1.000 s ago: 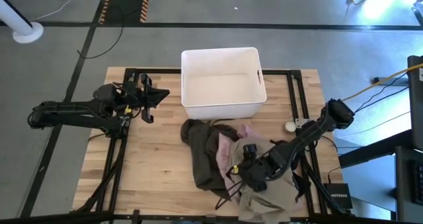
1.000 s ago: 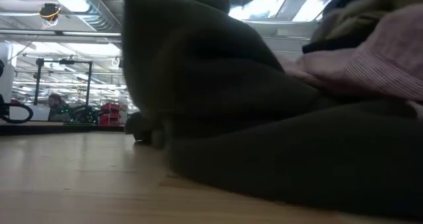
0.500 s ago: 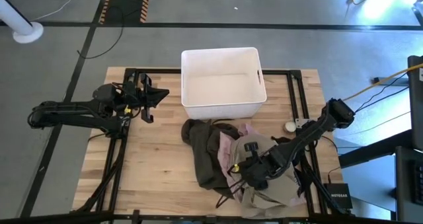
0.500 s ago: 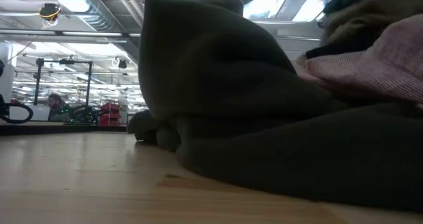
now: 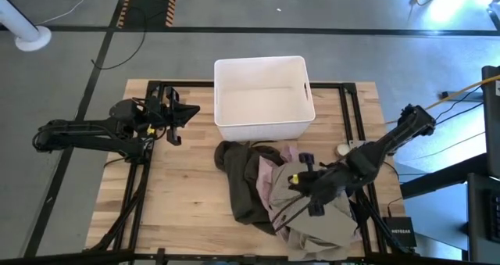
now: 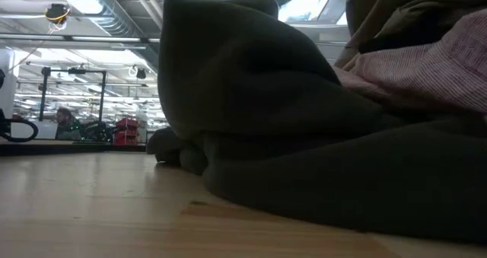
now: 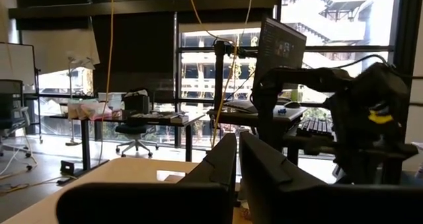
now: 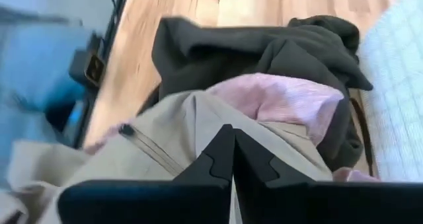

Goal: Sort clothes
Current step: Put the brown pants into the white laundry bin

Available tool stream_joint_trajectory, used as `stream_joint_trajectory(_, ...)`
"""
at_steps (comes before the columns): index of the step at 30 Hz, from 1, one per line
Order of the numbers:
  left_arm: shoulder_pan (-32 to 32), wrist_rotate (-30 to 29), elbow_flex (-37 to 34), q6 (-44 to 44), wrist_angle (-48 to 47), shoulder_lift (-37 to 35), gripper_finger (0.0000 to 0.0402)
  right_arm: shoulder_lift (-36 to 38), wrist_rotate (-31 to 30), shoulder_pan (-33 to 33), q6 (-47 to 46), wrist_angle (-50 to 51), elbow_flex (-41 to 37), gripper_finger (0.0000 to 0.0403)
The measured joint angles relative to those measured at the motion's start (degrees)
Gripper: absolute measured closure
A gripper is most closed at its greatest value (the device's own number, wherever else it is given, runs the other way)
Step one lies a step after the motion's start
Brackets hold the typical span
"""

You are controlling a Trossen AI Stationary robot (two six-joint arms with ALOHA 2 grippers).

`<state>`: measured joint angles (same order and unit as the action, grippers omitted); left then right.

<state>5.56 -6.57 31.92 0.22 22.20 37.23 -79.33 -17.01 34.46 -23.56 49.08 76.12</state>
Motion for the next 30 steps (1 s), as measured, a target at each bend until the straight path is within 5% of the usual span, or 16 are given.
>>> stream_joint_trajectory(7, -0.04, 0.0, 0.0, 0.21, 0.03, 0.0, 0.0386, -1.52, -0.24, 0.0, -8.99, -4.2, 0.08, 0.0326)
stream_joint_trajectory(18, -0.02, 0.0, 0.0, 0.42, -0.11, 0.0, 0.0386, -11.16, 0.37, -0.94, 2.26, -4.37, 0.07, 0.0155)
stream_joint_trajectory(30, 0.0, -0.02, 0.0, 1.28, -0.13, 0.0, 0.0386, -17.67, 7.58, -5.78, 10.13, -4.81, 0.07, 0.0136)
